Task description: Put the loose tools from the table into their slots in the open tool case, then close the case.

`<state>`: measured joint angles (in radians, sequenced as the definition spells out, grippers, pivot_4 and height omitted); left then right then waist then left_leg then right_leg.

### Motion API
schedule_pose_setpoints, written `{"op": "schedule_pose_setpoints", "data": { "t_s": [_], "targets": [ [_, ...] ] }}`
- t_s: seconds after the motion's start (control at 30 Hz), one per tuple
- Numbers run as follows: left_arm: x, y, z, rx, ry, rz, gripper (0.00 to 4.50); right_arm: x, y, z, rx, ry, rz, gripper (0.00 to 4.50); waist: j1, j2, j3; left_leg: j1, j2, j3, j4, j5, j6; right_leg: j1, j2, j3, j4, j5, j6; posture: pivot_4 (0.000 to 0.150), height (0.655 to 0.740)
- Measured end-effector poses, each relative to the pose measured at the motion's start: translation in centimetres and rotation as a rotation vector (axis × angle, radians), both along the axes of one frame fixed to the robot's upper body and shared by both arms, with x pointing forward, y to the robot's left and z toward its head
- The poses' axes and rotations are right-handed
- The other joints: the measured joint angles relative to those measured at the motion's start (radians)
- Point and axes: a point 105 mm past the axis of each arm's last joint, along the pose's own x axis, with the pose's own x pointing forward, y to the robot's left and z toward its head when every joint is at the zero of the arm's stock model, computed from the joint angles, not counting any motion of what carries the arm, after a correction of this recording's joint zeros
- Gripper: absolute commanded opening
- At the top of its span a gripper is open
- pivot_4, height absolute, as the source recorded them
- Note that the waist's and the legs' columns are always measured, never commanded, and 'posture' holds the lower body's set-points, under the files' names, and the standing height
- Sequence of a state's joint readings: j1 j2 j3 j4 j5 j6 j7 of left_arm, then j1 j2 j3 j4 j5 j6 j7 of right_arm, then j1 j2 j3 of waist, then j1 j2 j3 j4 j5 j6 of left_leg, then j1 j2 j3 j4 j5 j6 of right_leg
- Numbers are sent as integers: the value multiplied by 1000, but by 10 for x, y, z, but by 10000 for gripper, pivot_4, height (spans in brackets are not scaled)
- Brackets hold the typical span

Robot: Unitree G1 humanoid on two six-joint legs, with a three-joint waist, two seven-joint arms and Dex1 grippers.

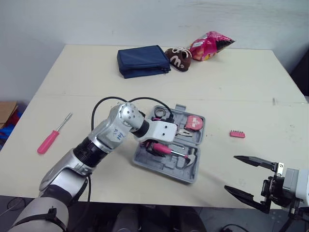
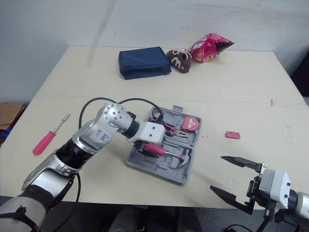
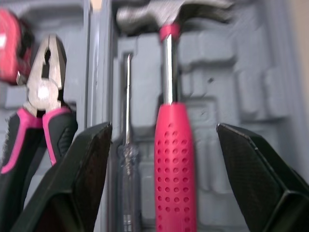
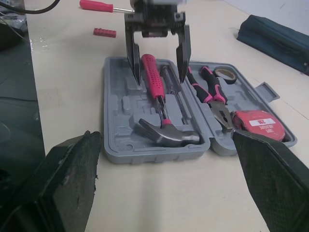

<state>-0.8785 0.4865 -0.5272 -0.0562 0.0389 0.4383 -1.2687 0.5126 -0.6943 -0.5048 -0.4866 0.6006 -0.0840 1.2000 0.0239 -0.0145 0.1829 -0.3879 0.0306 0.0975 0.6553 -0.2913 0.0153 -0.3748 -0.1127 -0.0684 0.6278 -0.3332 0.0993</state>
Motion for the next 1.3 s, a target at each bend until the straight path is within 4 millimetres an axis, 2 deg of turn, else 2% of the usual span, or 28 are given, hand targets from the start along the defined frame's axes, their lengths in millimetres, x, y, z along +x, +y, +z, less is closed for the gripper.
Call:
{"op": "schedule_pose_setpoints", "data": {
  "t_s": [0.07,0.1,0.17,0.23,0.3,0.33,0.53,0.63,0.7,0.87,1.17,1.3],
  "targets": [
    [-3,-3,6,-96,18,-2,32139,1,0,1,2,-6,-5,45000,0,0,0,0,0,0,1,0,0,1,-1,0,0,0,0,1500,7400],
    [-3,-1,6,-148,40,16,26828,2,0,2,4,-10,-8,45000,0,0,0,0,0,-1,2,0,0,1,-1,0,0,0,0,1500,7400],
    [-4,0,3,-211,85,39,19797,2,0,2,6,-10,-12,45000,-1,0,0,0,1,-1,2,0,1,1,-1,0,1,0,0,1500,7400],
    [-6,1,1,-300,109,46,9414,2,0,2,7,-13,-13,45000,-1,0,0,0,1,-1,2,0,0,1,-1,0,1,0,0,1500,7400],
    [-4,4,-2,-359,123,73,1850,3,0,3,8,-18,-14,45000,0,0,0,0,0,-1,3,0,0,1,-1,-1,1,0,0,1500,7400],
    [-2,7,-4,-376,128,94,657,4,0,4,8,-23,-14,45000,0,0,0,0,0,-1,3,0,0,1,-1,-1,1,0,0,1500,7400],
    [11,20,-25,-388,126,189,657,4,0,4,8,-27,-15,45000,0,0,0,0,0,-1,3,-1,1,2,-1,-1,1,0,1,1500,7400],
    [13,22,-26,-384,97,201,657,4,0,4,7,-28,-14,45000,1,0,0,0,0,-1,3,-1,1,2,-1,-1,1,0,1,1500,7400],
    [12,22,-29,-385,89,198,657,4,0,4,6,-28,-14,45000,0,0,0,0,0,-1,3,-1,1,2,-1,-1,1,0,1,1500,7400],
    [0,18,-51,-343,126,175,657,4,0,4,4,-27,-12,45000,0,0,0,0,0,-1,3,-1,1,2,-1,-1,1,0,1,1500,7400],
    [2,15,-54,-320,125,214,657,4,0,4,1,-29,-7,45000,0,1,-1,4,0,-2,3,-3,4,6,-2,-1,1,0,1,1500,7400],
    [3,15,-56,-302,150,238,657,3,0,4,-1,-36,-5,45000,0,1,-2,10,1,-2,2,-5,5,13,-3,-1,-1,0,1,1500,7400]
  ]
}}
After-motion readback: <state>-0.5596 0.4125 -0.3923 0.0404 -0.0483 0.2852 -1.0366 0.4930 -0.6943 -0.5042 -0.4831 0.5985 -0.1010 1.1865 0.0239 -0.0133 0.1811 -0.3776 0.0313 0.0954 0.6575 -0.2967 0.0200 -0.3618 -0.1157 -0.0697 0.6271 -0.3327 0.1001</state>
